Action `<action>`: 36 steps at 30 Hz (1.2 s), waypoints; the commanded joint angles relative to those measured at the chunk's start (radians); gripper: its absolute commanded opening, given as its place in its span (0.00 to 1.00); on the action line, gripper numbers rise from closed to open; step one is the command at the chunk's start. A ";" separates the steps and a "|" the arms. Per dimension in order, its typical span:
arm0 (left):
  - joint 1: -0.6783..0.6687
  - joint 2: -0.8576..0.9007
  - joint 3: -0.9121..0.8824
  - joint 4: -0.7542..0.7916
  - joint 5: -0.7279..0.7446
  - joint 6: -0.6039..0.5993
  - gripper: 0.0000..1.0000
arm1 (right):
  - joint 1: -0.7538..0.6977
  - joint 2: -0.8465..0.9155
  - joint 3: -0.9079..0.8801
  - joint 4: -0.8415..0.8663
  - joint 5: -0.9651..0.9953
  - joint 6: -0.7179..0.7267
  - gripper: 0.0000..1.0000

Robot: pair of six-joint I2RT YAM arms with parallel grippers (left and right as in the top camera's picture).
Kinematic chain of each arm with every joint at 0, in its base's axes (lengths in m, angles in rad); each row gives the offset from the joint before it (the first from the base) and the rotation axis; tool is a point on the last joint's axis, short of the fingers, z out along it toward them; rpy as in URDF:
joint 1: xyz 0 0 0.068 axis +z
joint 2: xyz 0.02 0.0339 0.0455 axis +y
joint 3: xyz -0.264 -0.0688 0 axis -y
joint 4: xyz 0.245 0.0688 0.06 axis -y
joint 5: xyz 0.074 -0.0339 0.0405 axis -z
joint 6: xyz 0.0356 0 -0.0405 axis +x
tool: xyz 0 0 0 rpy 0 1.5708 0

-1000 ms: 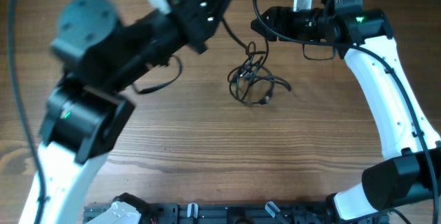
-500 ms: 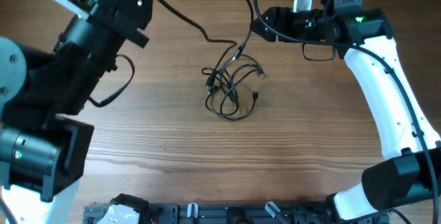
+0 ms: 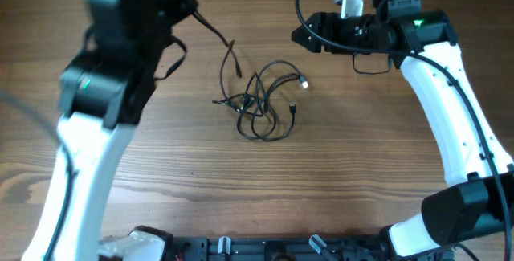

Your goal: Untangle cables

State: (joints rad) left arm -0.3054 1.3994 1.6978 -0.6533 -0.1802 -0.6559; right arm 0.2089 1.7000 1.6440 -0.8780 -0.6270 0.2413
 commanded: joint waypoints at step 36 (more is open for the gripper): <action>-0.004 0.200 -0.002 0.057 0.712 -0.296 0.04 | 0.119 -0.047 -0.002 0.164 -0.370 -0.307 0.74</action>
State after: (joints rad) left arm -0.3084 1.6081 1.6894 -0.5995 0.4740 -0.9352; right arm 0.3111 1.6791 1.6424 -0.7387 -0.9680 -0.0414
